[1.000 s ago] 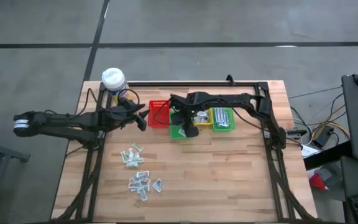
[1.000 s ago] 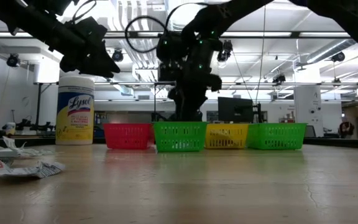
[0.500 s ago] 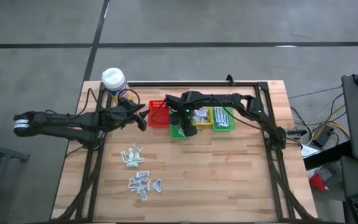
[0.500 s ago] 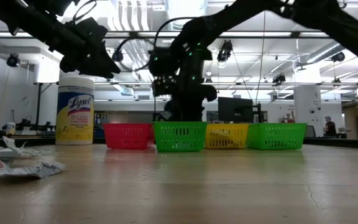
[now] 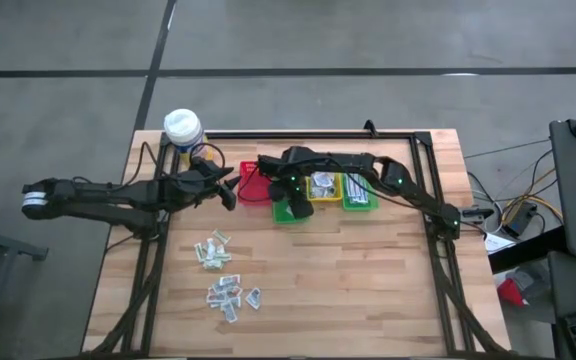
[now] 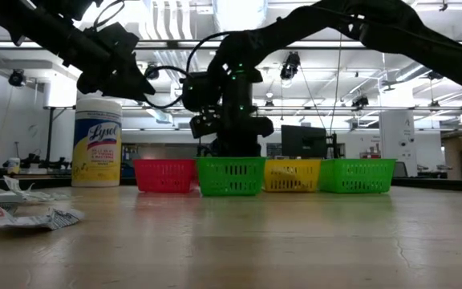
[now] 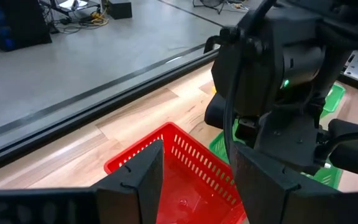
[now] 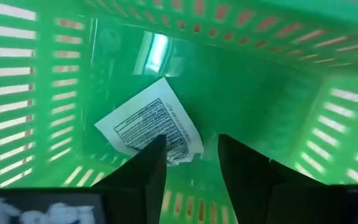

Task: Pick & Place First Aid Supplies
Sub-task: Put the alcohol pad into the yellow basket

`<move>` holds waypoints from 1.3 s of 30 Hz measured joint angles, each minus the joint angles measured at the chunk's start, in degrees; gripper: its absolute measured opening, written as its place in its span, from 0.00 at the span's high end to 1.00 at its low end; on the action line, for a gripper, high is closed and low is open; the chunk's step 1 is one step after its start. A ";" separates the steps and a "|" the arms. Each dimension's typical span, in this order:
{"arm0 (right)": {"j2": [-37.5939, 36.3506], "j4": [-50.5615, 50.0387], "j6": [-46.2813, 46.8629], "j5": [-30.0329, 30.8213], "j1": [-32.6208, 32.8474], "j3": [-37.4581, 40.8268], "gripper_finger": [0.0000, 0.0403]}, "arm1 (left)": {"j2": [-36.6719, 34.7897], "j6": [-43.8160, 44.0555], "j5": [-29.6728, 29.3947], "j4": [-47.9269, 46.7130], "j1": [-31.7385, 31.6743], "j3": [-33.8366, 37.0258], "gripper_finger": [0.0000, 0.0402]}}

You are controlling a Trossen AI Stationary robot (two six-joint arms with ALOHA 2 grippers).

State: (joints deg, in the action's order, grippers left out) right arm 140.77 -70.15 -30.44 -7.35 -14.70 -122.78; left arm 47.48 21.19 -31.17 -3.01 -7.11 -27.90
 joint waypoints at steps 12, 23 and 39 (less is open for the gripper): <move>0.00 -0.24 0.33 0.02 0.02 1.20 0.79 | 0.00 0.07 -1.30 0.00 0.04 0.04 0.55; 0.00 -0.19 0.46 0.00 0.02 1.26 0.92 | 0.00 0.07 -1.49 0.00 0.02 0.04 0.55; -0.02 -3.40 2.41 2.09 0.06 -2.88 0.98 | 0.00 0.05 -1.49 0.00 -0.02 0.07 0.55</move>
State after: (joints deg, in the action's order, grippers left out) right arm 140.75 -73.55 -28.02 -5.27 -14.64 -125.65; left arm 47.48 21.24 -32.67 -3.01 -7.14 -27.83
